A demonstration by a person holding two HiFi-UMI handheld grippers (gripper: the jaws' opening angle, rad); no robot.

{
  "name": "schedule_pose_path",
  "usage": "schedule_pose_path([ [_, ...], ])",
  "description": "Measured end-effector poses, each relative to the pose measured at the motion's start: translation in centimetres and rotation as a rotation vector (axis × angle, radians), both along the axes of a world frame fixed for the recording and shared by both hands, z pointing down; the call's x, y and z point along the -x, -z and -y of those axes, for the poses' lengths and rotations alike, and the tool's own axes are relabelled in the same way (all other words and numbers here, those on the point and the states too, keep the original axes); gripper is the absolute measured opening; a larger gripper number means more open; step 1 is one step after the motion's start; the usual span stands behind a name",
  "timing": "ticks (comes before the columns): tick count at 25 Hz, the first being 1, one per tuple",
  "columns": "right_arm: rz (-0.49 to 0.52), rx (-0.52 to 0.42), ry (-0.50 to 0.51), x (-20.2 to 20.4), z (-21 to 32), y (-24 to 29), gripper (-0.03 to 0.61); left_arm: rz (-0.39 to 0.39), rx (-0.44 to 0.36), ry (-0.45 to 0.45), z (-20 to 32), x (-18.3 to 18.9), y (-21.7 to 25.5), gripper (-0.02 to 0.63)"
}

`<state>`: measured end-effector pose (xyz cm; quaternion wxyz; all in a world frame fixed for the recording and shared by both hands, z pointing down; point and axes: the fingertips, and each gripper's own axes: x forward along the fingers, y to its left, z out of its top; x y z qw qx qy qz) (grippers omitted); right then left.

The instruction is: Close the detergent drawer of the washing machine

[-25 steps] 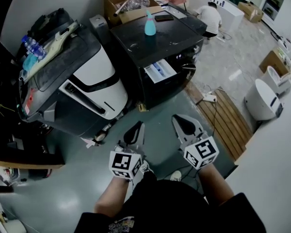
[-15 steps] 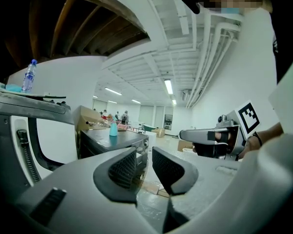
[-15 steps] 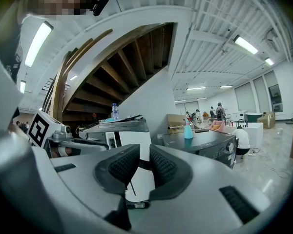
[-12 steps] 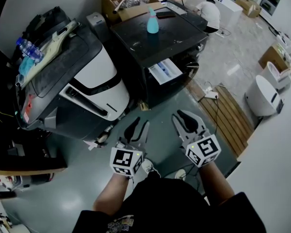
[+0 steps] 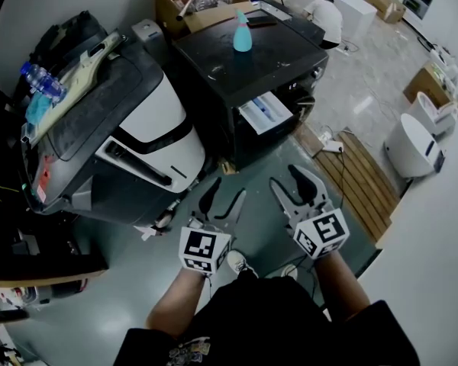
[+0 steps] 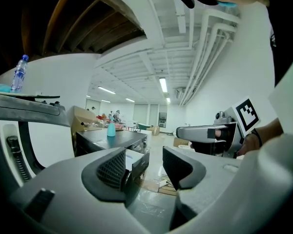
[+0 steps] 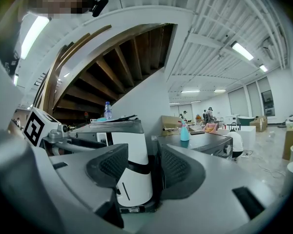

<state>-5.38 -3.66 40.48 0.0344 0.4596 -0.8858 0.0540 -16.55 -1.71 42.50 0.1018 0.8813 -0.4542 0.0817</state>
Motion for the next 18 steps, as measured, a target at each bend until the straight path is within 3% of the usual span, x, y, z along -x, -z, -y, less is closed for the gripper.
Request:
schedule_pose_path([
  [11, -0.005, -0.016, -0.013, 0.7, 1.0, 0.4, 0.232, -0.012, -0.046, -0.005, 0.6, 0.4, 0.1, 0.229],
  [18, -0.013, -0.020, 0.017, 0.0, 3.4, 0.3, 0.245, -0.010, -0.071, 0.038, 2.3, 0.3, 0.0, 0.230],
])
